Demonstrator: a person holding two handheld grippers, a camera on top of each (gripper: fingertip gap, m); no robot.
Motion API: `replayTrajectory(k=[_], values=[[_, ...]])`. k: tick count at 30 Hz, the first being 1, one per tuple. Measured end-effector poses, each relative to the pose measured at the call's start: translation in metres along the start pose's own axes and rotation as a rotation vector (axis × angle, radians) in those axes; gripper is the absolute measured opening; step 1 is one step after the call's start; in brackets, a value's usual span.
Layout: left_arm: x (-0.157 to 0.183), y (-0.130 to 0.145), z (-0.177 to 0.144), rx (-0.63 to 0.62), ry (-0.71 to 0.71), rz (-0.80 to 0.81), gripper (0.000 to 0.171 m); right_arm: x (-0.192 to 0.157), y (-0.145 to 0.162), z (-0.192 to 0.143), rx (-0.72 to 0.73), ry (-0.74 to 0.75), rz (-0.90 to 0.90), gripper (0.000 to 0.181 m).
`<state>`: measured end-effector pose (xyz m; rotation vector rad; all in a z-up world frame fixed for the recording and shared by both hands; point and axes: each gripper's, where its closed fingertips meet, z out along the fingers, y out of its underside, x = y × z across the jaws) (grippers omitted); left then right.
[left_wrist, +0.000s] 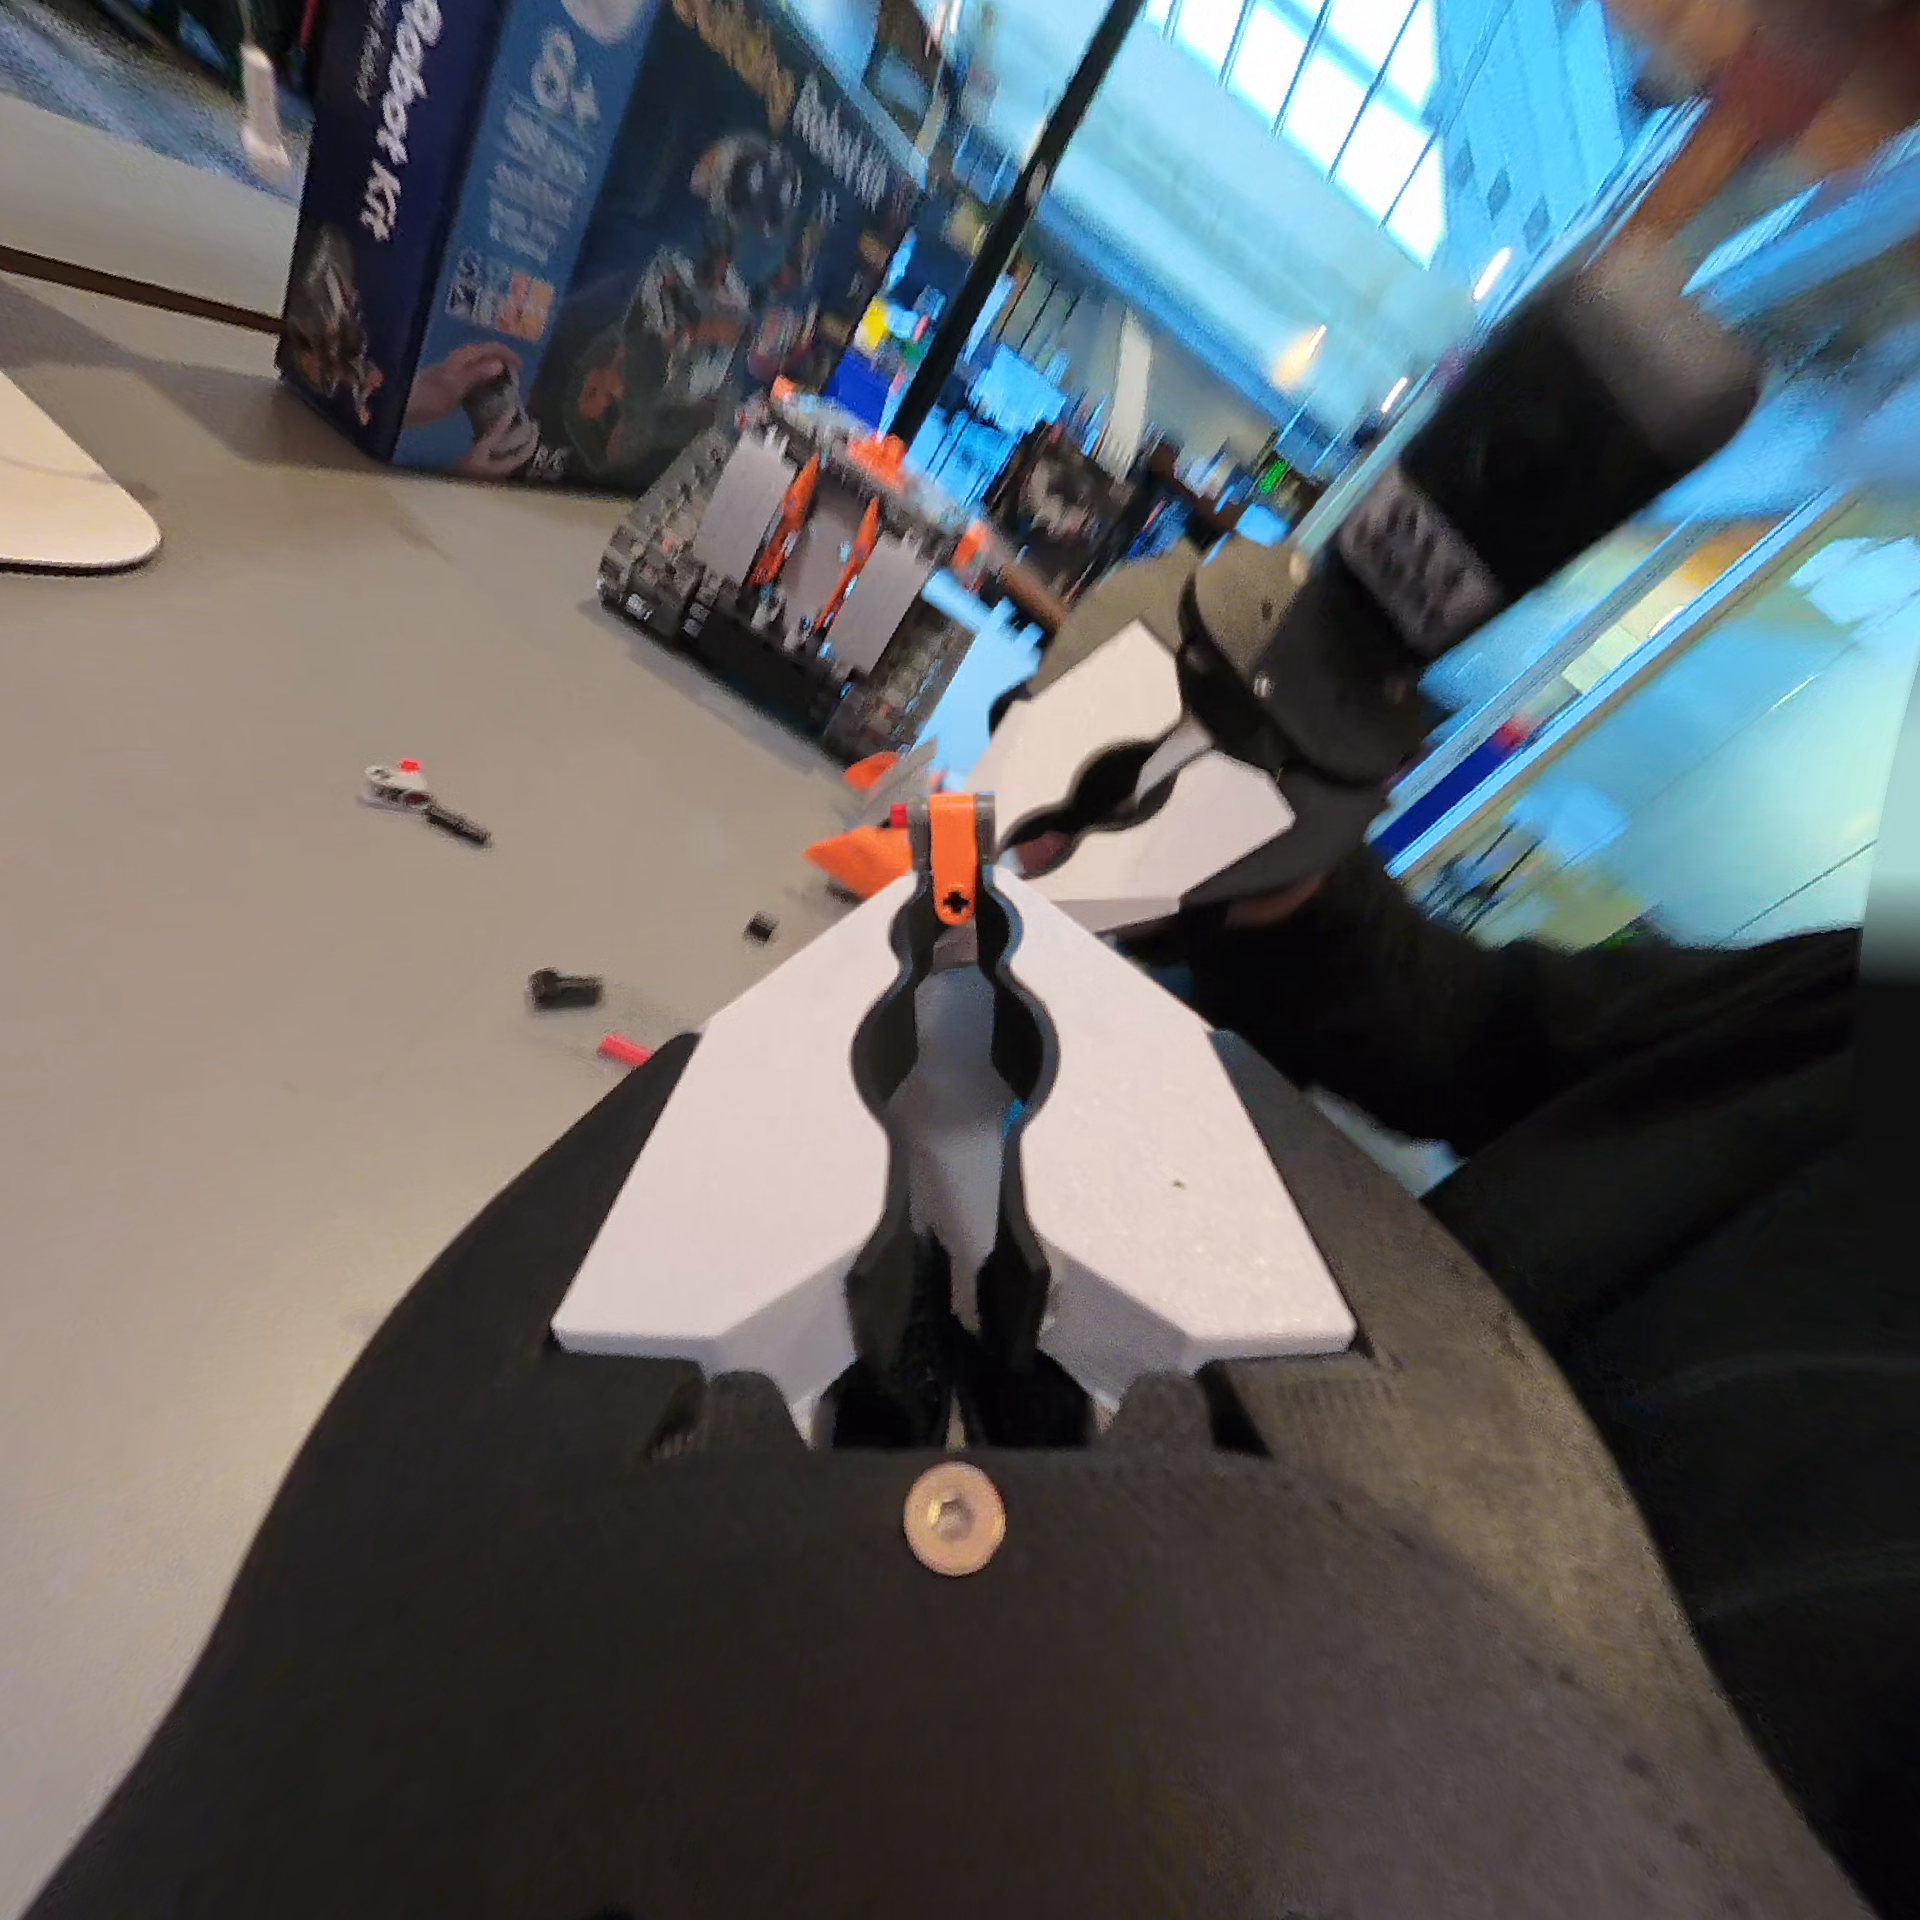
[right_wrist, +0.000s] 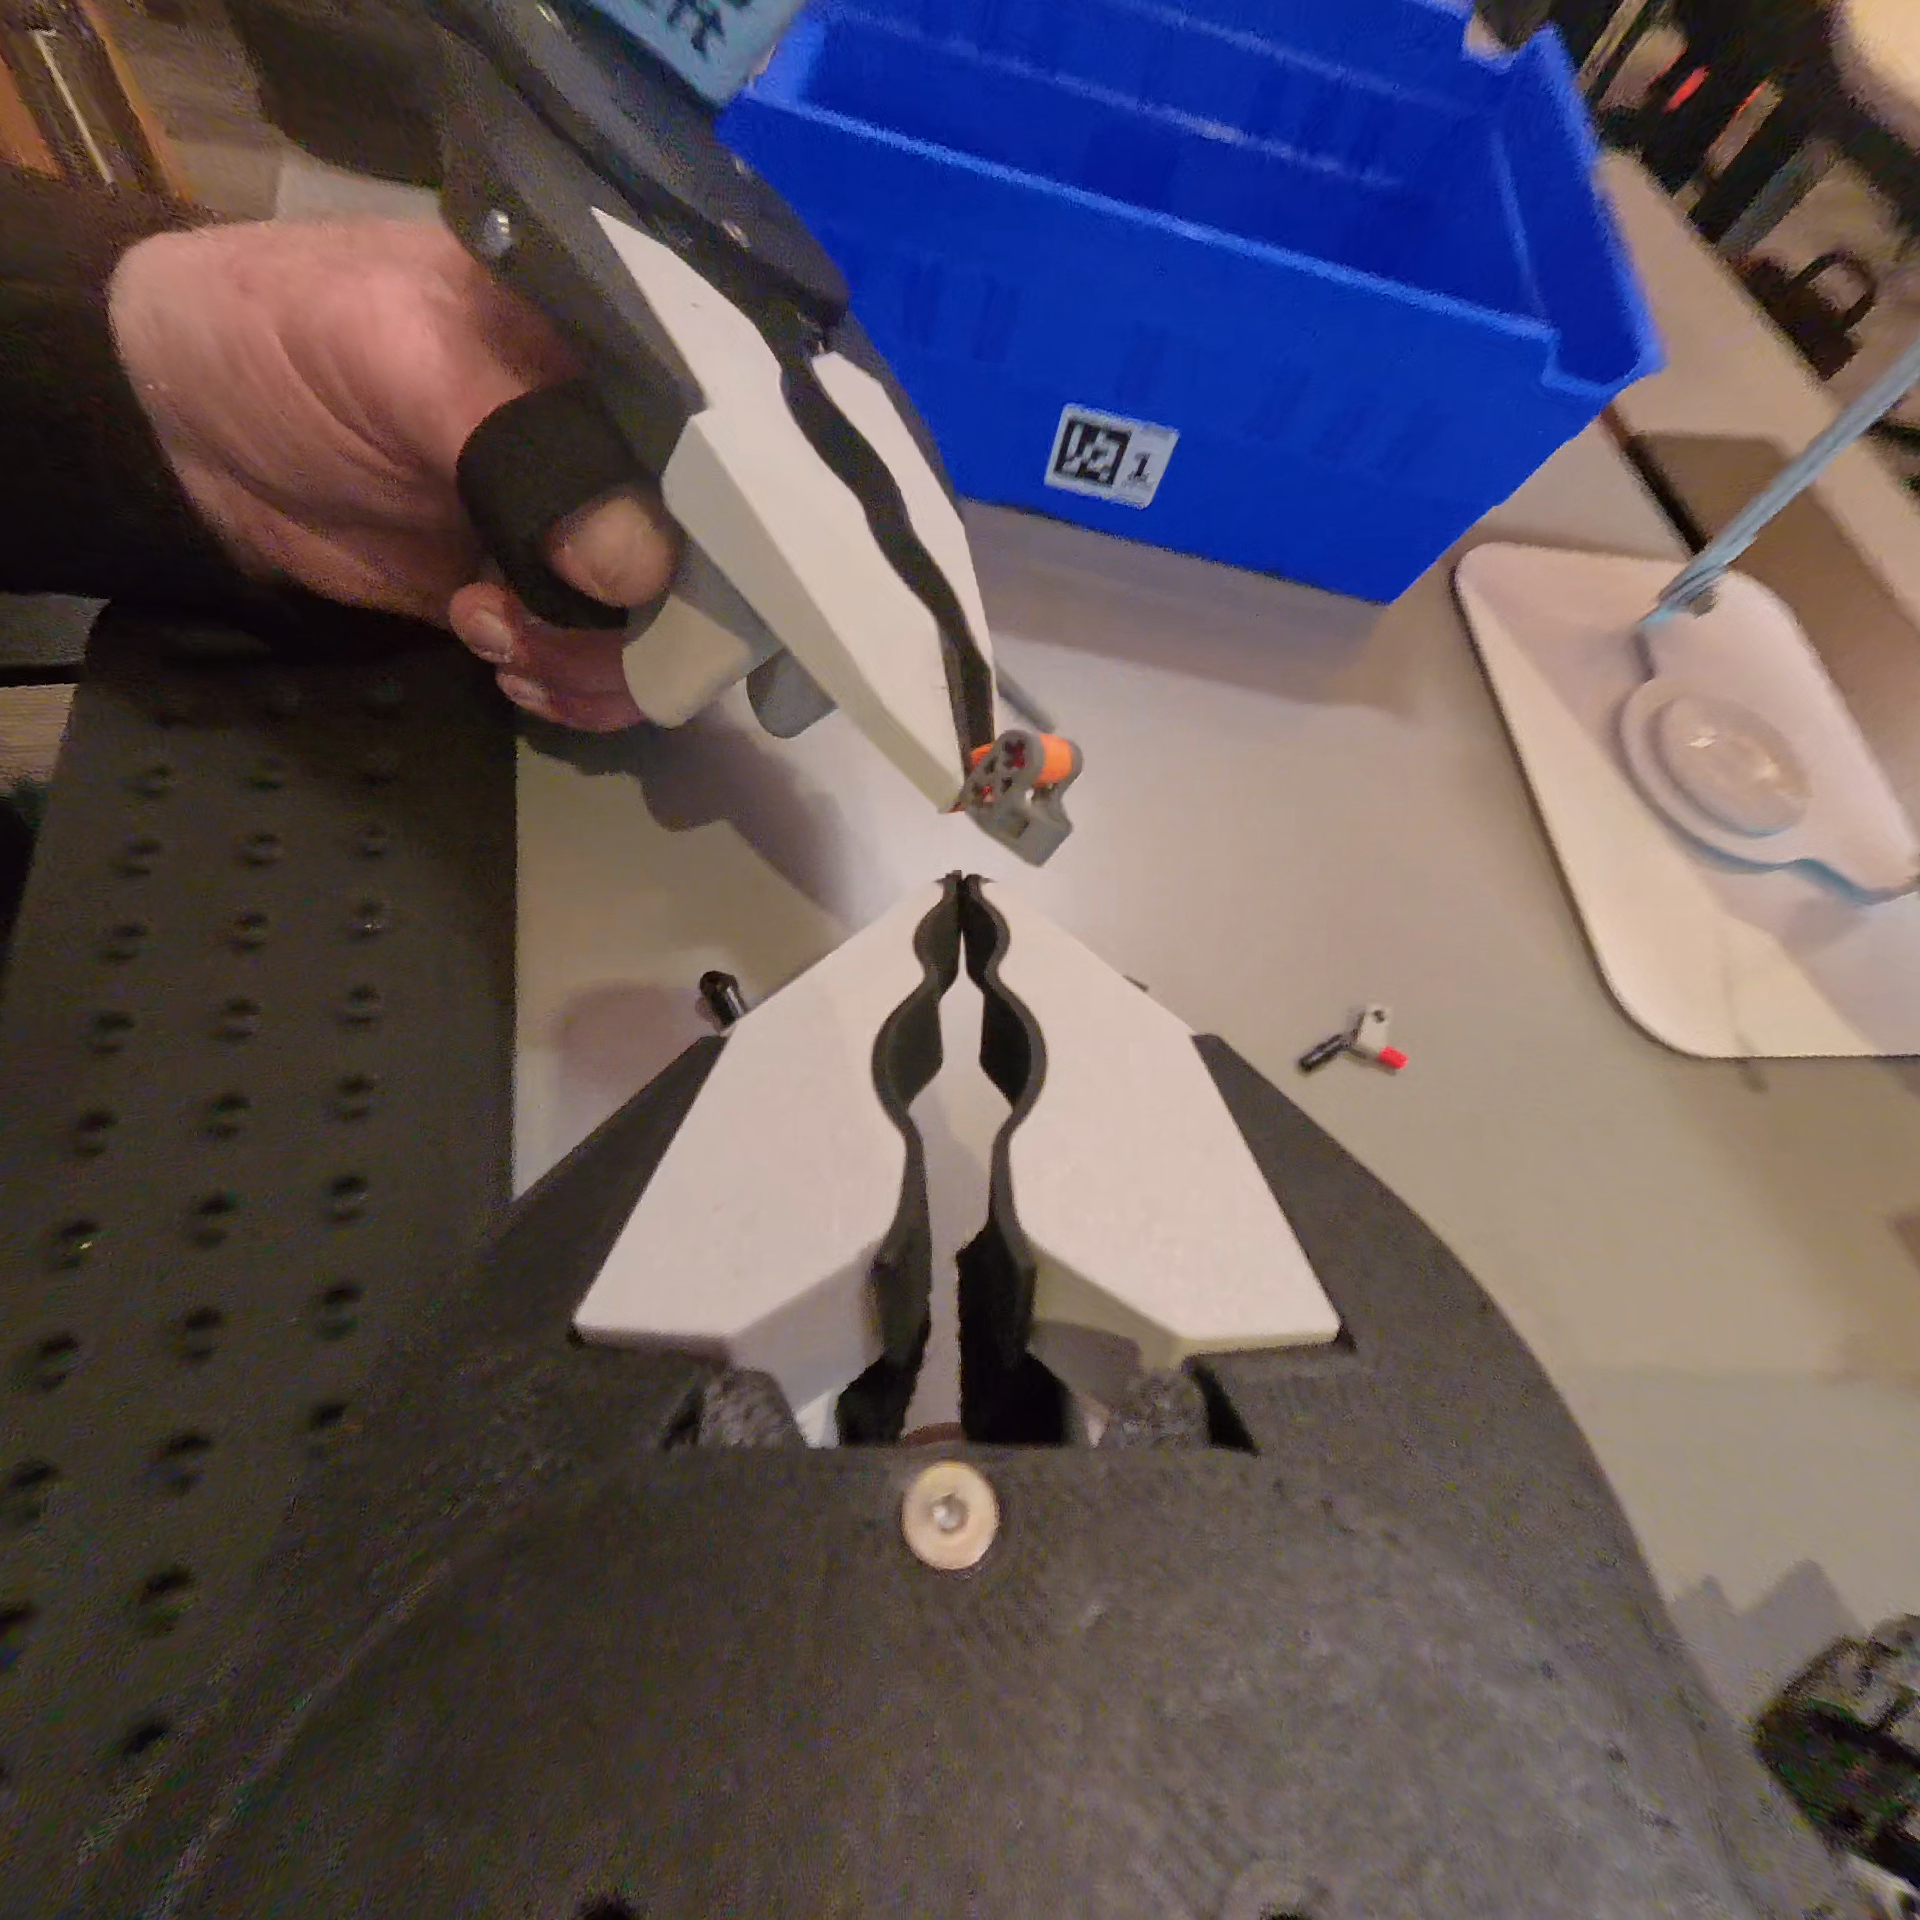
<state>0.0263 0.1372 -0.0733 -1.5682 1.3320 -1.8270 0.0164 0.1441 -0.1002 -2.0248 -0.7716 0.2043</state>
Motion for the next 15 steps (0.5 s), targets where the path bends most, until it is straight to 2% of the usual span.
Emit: replayTrajectory(k=[4, 7, 11, 15], values=[[-0.017, 0.011, -0.005, -0.099, -0.124, 0.115, 0.006, 0.002, 0.015, 0.010, -0.070, -0.031, 0.041, 0.000], [-0.017, -0.002, -0.020, -0.062, -0.110, 0.119, 0.005, 0.002, 0.022, 0.013, -0.114, -0.072, 0.067, 0.000], [-0.013, -0.018, -0.054, -0.005, -0.194, 0.204, 0.005, 0.005, 0.016, 0.016, -0.123, -0.080, 0.070, 0.000], [-0.020, 0.009, -0.065, -0.062, -0.296, 0.264, 0.005, 0.016, 0.004, 0.023, -0.146, -0.047, 0.033, 0.004]])
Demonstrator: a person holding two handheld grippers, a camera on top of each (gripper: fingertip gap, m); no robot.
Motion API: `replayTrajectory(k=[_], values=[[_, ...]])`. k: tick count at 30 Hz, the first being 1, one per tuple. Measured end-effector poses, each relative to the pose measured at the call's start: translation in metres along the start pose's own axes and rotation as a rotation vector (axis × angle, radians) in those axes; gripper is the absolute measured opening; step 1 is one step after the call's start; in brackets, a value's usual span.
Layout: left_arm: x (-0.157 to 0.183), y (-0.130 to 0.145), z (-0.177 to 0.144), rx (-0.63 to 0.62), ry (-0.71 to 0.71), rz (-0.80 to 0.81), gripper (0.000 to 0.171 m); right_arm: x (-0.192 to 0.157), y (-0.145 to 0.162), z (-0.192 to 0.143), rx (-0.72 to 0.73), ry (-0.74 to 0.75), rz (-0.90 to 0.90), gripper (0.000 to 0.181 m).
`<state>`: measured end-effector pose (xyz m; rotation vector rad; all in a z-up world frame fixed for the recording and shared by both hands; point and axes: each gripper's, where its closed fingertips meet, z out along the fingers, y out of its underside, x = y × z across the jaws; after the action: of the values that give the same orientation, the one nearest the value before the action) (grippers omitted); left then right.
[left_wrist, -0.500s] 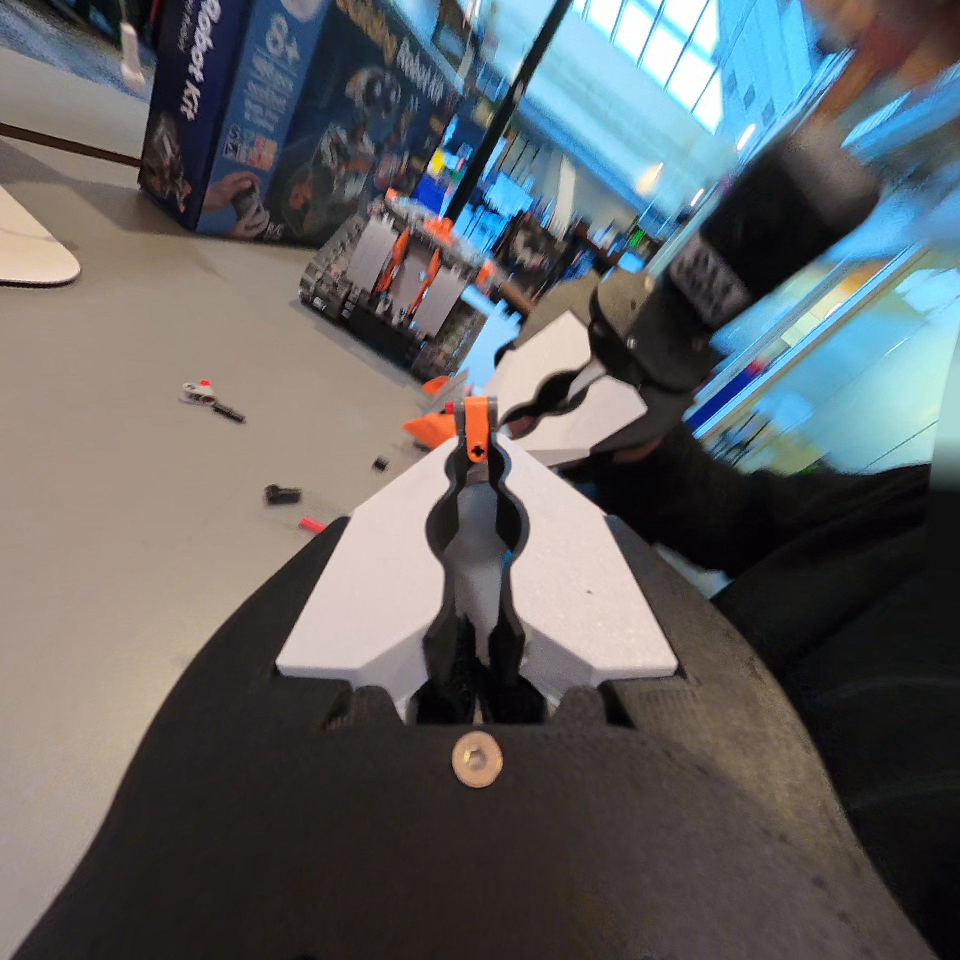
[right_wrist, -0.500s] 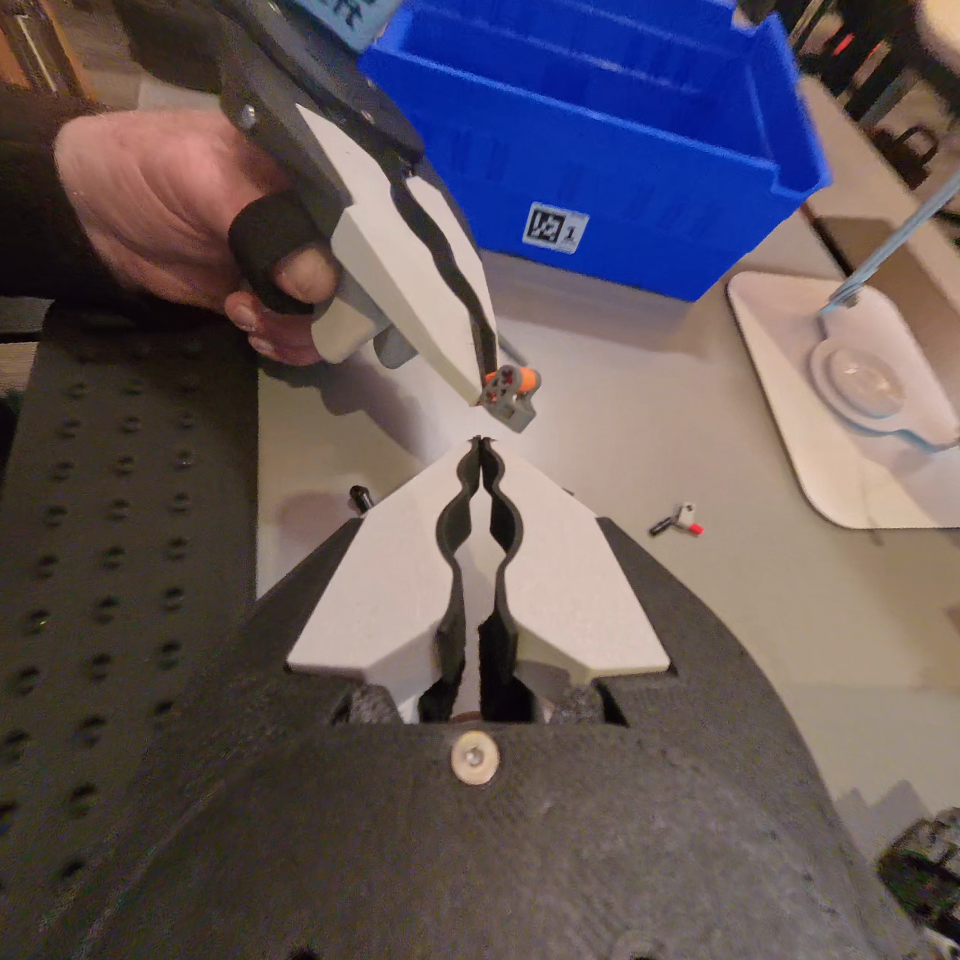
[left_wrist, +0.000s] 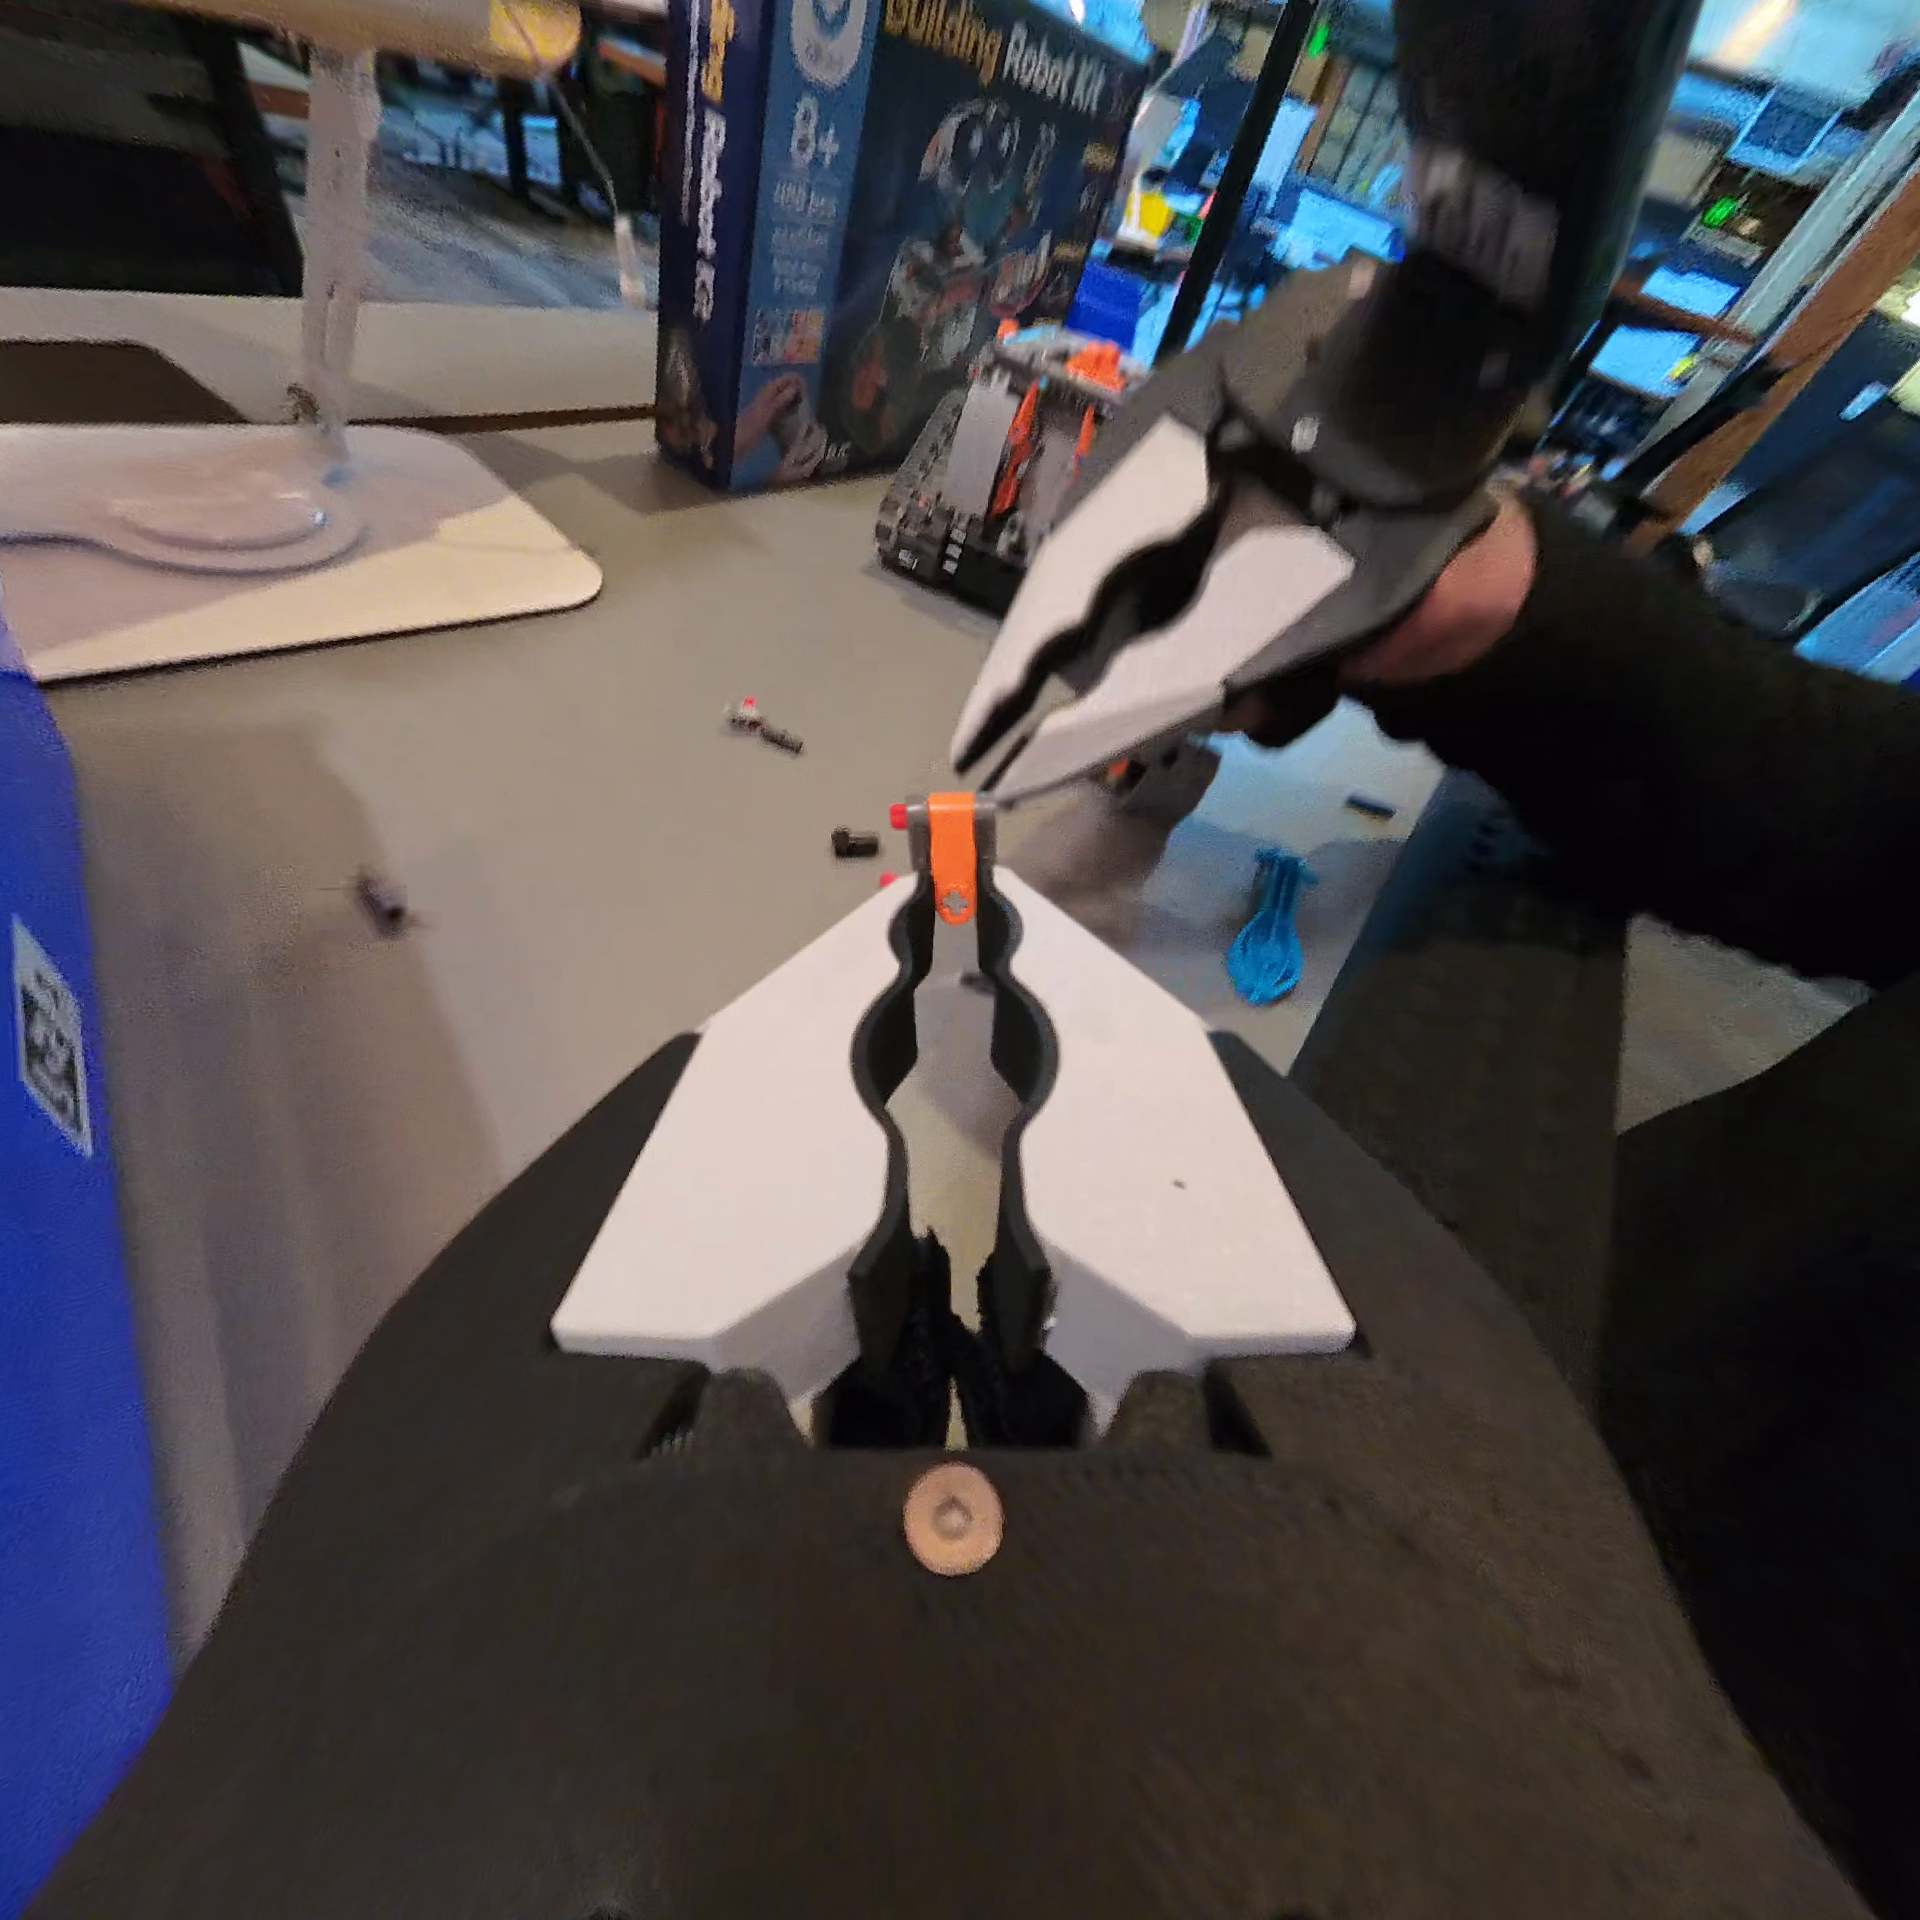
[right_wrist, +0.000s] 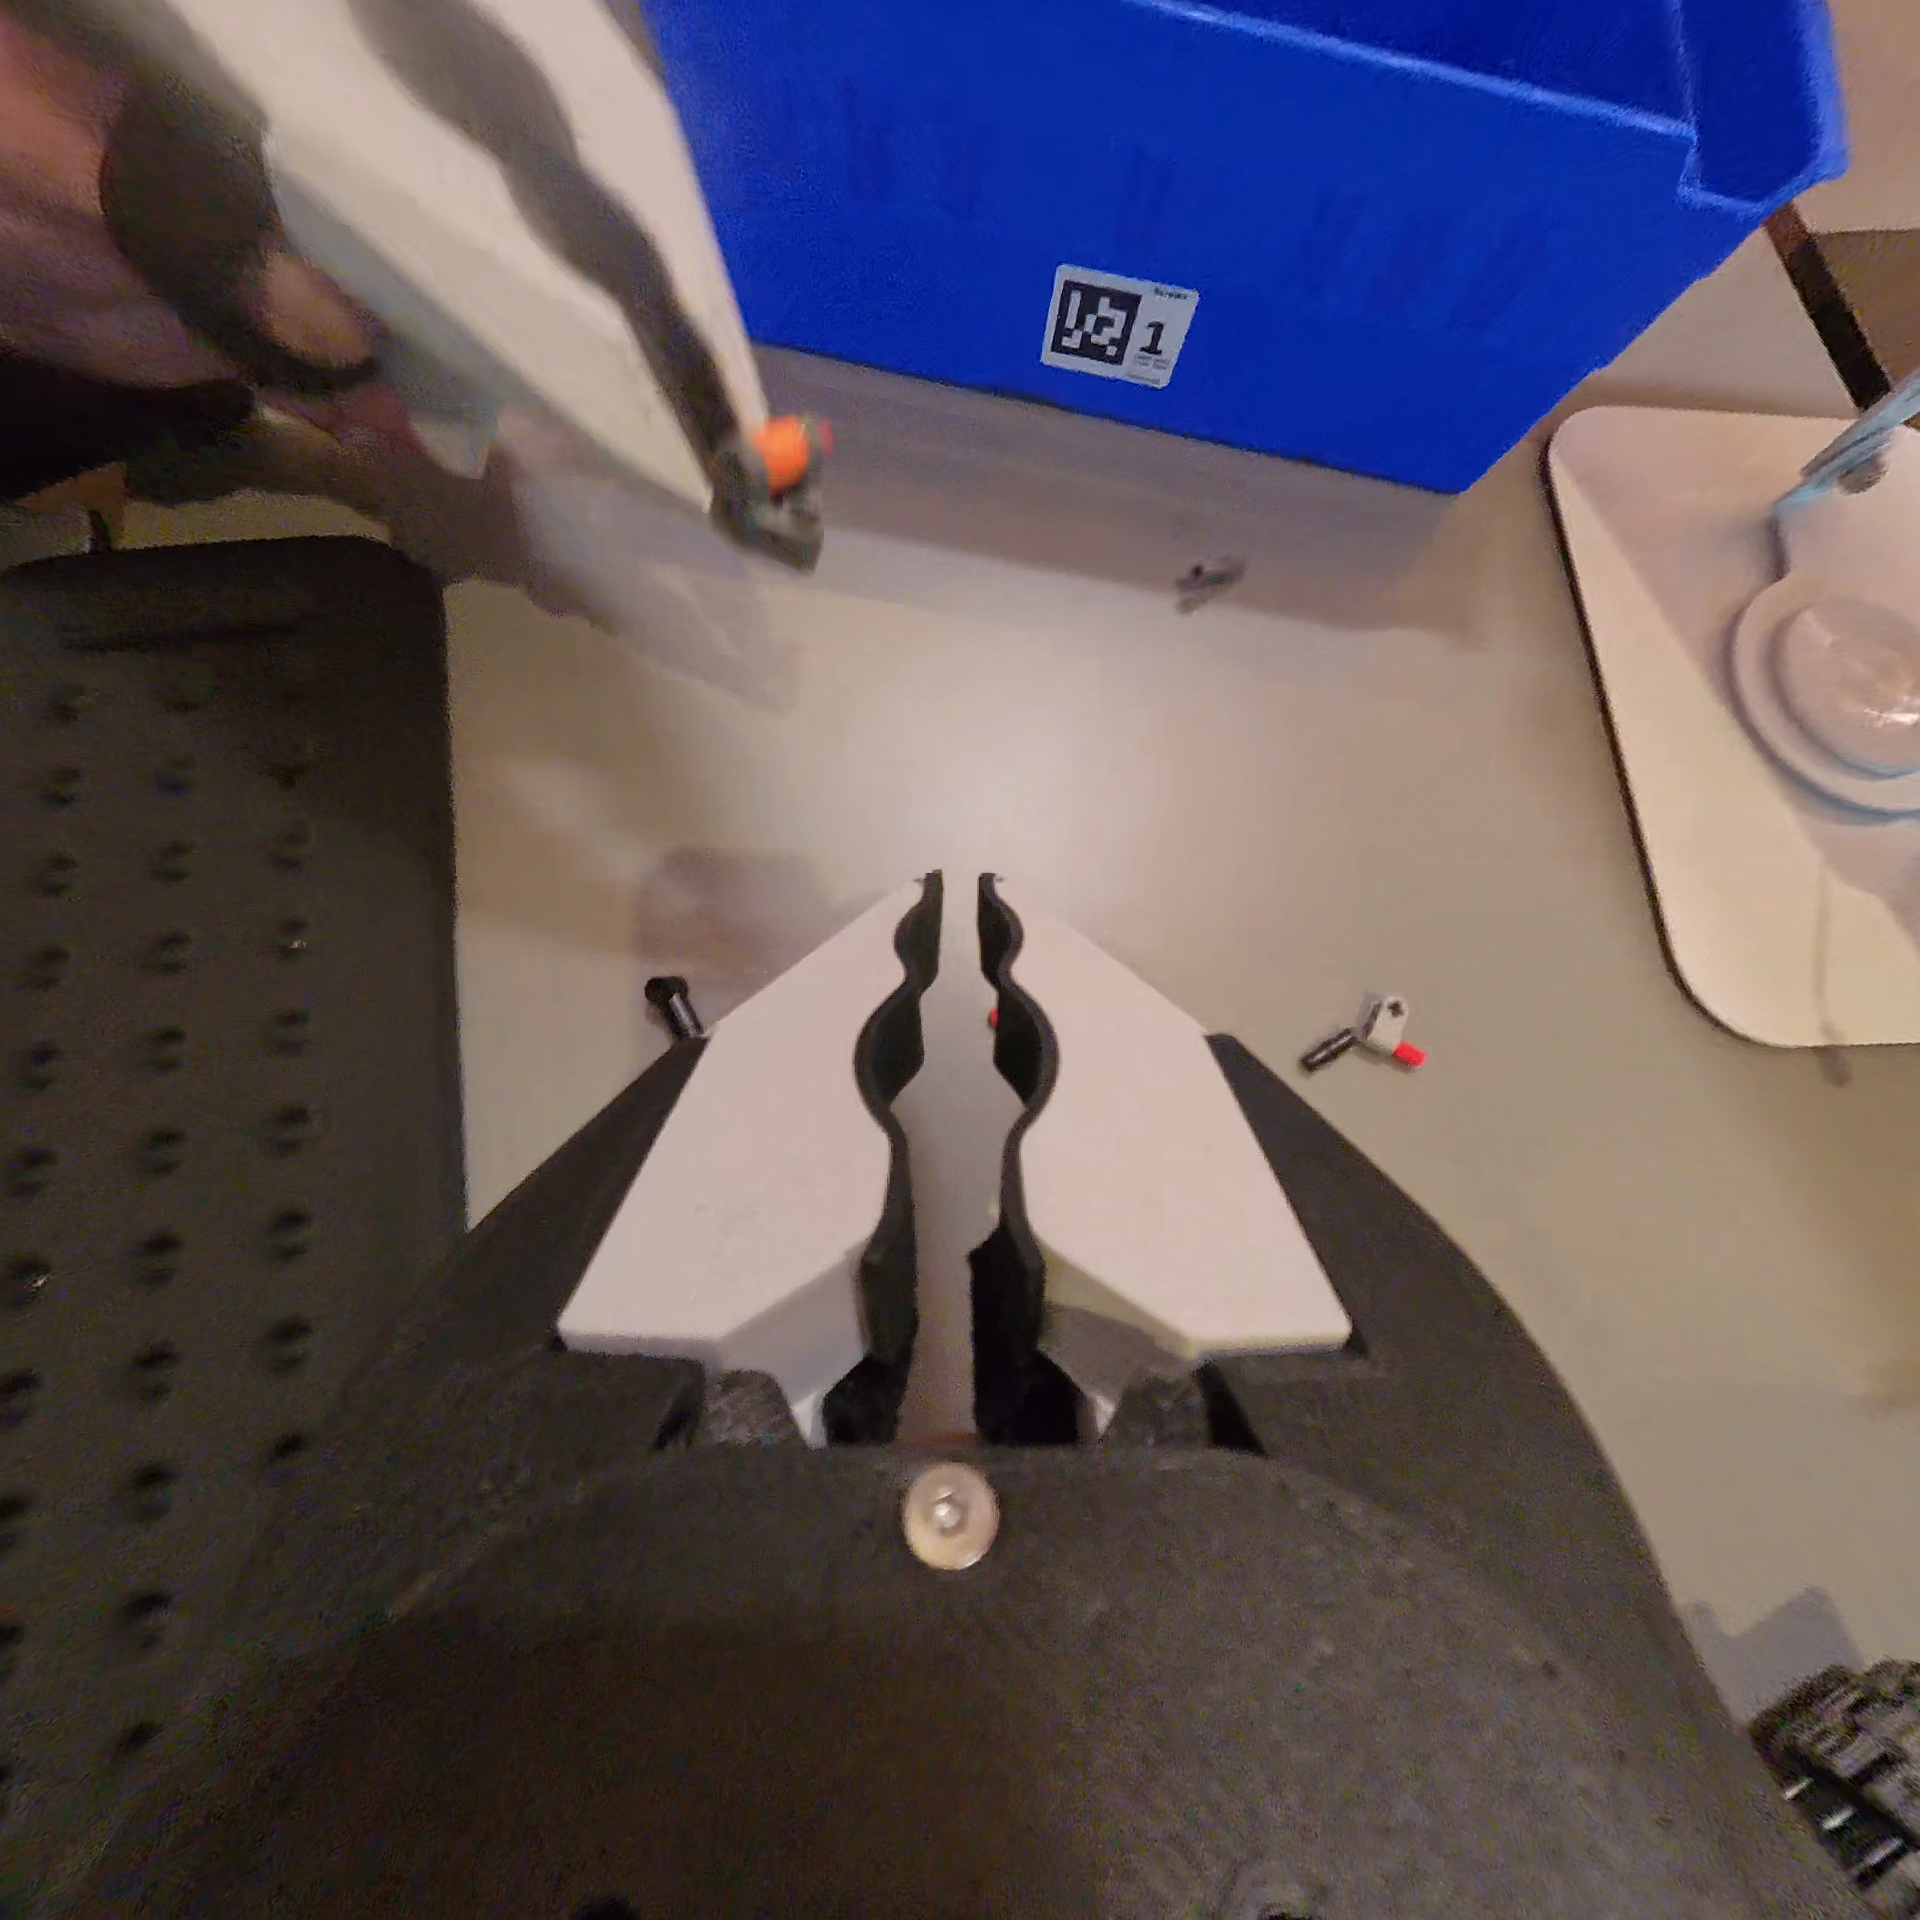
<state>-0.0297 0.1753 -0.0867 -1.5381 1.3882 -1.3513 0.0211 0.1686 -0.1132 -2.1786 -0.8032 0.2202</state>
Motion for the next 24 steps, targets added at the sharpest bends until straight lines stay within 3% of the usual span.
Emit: replayTrajectory(k=[3, 6, 11, 14, 17, 20, 24], values=[[-0.011, 0.010, -0.005, 0.000, -0.048, 0.023, 0.005, 0.015, -0.010, 0.010, -0.060, 0.033, -0.004, 0.021], [-0.015, 0.006, -0.011, 0.043, -0.037, 0.010, 0.005, 0.040, -0.015, 0.027, -0.122, 0.062, 0.002, 0.027], [-0.021, 0.003, -0.020, 0.099, -0.051, 0.013, 0.005, 0.059, -0.017, 0.070, -0.177, -0.004, -0.003, 0.024], [-0.023, -0.001, -0.028, 0.144, -0.037, -0.005, 0.005, 0.066, -0.019, 0.089, -0.234, 0.016, -0.157, 0.026], [-0.022, -0.004, -0.033, 0.179, -0.017, -0.023, 0.005, 0.072, -0.031, 0.099, -0.235, -0.004, -0.288, 0.024], [-0.021, -0.007, -0.036, 0.196, -0.010, -0.027, 0.005, 0.069, -0.032, 0.108, -0.263, -0.099, -0.160, 0.028], [-0.015, -0.006, -0.037, 0.206, 0.014, -0.025, 0.005, 0.075, -0.027, 0.111, -0.267, -0.098, -0.351, 0.019]])
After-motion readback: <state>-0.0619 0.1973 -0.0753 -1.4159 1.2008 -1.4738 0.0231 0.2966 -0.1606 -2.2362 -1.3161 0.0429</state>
